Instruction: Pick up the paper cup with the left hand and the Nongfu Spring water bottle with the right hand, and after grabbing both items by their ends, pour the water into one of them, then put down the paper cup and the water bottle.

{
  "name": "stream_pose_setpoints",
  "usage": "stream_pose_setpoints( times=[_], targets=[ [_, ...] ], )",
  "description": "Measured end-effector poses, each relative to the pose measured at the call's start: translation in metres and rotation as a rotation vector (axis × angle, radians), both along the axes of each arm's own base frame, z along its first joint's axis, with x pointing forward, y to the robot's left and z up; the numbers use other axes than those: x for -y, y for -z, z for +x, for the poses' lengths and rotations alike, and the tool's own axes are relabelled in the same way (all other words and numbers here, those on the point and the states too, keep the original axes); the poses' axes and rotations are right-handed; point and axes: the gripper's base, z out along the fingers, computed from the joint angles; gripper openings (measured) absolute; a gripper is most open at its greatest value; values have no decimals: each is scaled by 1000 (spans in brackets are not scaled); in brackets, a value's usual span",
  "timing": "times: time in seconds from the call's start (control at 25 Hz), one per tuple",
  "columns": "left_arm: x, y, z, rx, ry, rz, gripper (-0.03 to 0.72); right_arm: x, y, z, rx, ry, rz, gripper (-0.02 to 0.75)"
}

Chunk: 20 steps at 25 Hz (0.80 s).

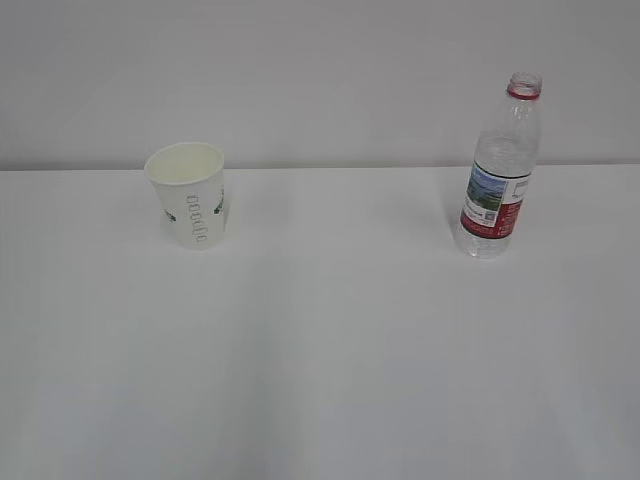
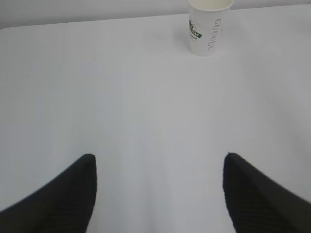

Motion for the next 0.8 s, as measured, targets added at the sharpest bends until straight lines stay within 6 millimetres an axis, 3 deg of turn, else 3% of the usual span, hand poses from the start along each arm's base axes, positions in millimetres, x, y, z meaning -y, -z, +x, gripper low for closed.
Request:
stream_pose_setpoints(
  times=[0.8],
  targets=[
    [0,0,0,0,0,0,538,0,0,0,0,1,-5,589]
  ],
)
